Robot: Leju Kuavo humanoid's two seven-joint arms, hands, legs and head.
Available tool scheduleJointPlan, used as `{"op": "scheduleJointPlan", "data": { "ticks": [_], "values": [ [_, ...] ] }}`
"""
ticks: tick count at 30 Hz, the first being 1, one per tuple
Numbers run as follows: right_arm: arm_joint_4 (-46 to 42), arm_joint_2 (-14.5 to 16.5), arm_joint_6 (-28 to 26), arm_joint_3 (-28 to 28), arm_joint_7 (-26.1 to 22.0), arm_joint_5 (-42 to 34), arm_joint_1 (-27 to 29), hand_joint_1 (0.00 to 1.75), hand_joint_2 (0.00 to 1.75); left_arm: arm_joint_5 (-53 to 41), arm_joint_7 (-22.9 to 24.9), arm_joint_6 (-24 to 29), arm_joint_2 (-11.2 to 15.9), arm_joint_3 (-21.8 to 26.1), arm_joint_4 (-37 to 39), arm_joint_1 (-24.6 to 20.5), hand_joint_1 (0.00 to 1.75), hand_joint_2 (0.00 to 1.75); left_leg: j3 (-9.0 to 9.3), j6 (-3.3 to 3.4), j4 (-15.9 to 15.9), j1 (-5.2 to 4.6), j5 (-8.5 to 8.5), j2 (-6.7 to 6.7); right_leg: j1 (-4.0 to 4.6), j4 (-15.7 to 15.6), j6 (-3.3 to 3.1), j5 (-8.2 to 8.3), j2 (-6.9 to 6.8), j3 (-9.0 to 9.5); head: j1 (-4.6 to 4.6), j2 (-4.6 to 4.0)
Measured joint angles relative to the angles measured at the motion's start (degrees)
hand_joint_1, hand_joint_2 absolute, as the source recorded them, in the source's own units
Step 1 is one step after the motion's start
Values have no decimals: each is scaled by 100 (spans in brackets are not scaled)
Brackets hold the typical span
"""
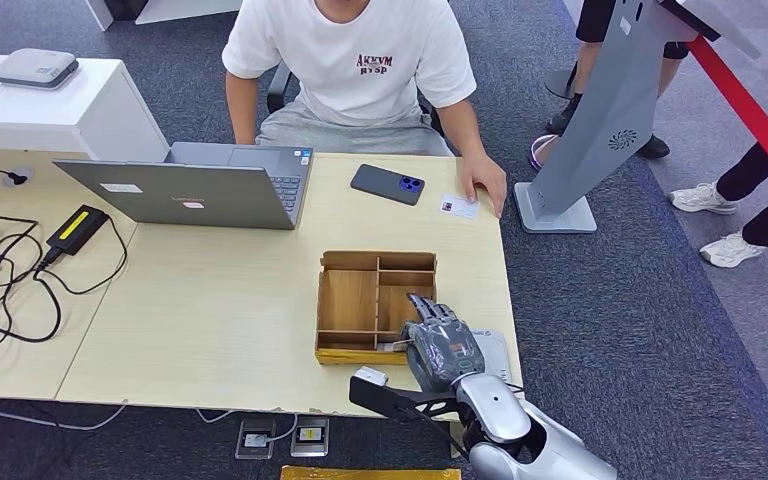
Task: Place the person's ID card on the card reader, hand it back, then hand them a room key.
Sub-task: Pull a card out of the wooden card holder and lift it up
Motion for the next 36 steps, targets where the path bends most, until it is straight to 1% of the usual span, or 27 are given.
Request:
{"op": "scheduleJointPlan", "data": {
  "ticks": [8, 13, 18, 22, 24, 26, 31, 36],
  "values": [
    [58, 3, 20, 0, -24, -28, -13, 175, 175, 1, 6, 0, -1, 0, 0, 1, 0, 175, 0, 0, 0, 0, 0, 0, 0, 0, 0, 0, 0, 0, 0, 0],
    [122, 65, -34, 7, -93, -44, -55, 175, 175, 21, -13, 0, -21, 1, 0, 3, 0, 175, 1, 0, 0, 0, 0, 0, 0, 0, 0, 0, 2, 0, -1, 0],
    [188, 134, -376, 36, -128, 15, -129, 175, 175, 41, -102, 0, -58, 15, 0, 20, 0, 175, 1, 0, 0, 0, 0, 0, 0, 0, 0, 0, 1, 1, -1, 0],
    [165, 154, -911, 15, -44, 288, -247, 175, 175, 39, -201, 0, -90, 74, 0, 43, 0, 175, 1, 0, 0, 0, 0, 1, 0, 0, 0, 0, 2, 0, 0, 0],
    [68, 151, -1170, -48, 65, 502, -341, 175, 175, 28, -242, 0, -103, 99, 0, 59, 0, 175, 2, 0, 0, -1, 0, 1, -1, 0, 0, 1, 2, 0, -1, 0],
    [-70, 142, -1276, -125, 163, 647, -465, 175, 175, 13, -266, 0, -109, 108, 0, 69, 0, 175, 4, 0, 0, -1, 0, 2, -1, 0, 0, 1, 4, 0, 0, 0],
    [-498, 98, -1298, -321, 347, 930, -714, 175, 175, -24, -293, 0, -109, 146, 0, 84, 0, 175, 5, 0, 1, -1, 1, 2, -1, 0, -1, 3, 6, 0, -1, 0],
    [-933, 33, -1292, -489, 408, 1037, -879, 175, 175, -63, -293, 0, -109, 149, 0, 86, 0, 175, 6, 0, 1, 0, 1, 2, 0, 0, -1, 2, 9, 0, -1, 0]
  ]
}}
